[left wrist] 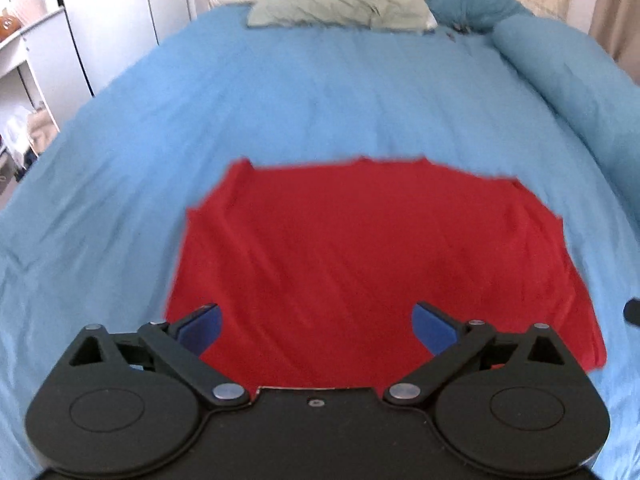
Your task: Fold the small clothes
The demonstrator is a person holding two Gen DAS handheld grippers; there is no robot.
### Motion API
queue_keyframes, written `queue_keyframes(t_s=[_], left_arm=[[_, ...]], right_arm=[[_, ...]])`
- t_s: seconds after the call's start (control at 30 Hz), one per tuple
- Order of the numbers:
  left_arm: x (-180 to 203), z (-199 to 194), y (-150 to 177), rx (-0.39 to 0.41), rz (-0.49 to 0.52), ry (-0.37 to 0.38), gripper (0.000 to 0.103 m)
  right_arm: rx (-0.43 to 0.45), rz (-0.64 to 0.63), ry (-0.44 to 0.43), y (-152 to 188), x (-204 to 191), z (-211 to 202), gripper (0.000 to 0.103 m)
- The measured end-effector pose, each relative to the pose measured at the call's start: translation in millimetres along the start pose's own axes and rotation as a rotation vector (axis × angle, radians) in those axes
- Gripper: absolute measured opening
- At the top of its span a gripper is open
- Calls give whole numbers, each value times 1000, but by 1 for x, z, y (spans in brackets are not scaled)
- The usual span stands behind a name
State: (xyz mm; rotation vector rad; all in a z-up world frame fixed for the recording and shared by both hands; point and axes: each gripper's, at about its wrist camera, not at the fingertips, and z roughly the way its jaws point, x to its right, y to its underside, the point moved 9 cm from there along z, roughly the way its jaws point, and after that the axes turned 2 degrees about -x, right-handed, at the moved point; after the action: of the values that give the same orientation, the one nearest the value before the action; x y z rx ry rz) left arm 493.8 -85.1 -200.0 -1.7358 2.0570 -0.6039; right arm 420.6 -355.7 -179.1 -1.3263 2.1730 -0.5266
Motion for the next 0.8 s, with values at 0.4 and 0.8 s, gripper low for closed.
queue_keyframes(t_s=[0.4,0.8], left_arm=[[46,29,22,-17,32,38,103],[51,53,1,1,55,14,103]], right_arm=[[34,383,-6,83,53,58,88],[137,501,-59,65,67,94,86]])
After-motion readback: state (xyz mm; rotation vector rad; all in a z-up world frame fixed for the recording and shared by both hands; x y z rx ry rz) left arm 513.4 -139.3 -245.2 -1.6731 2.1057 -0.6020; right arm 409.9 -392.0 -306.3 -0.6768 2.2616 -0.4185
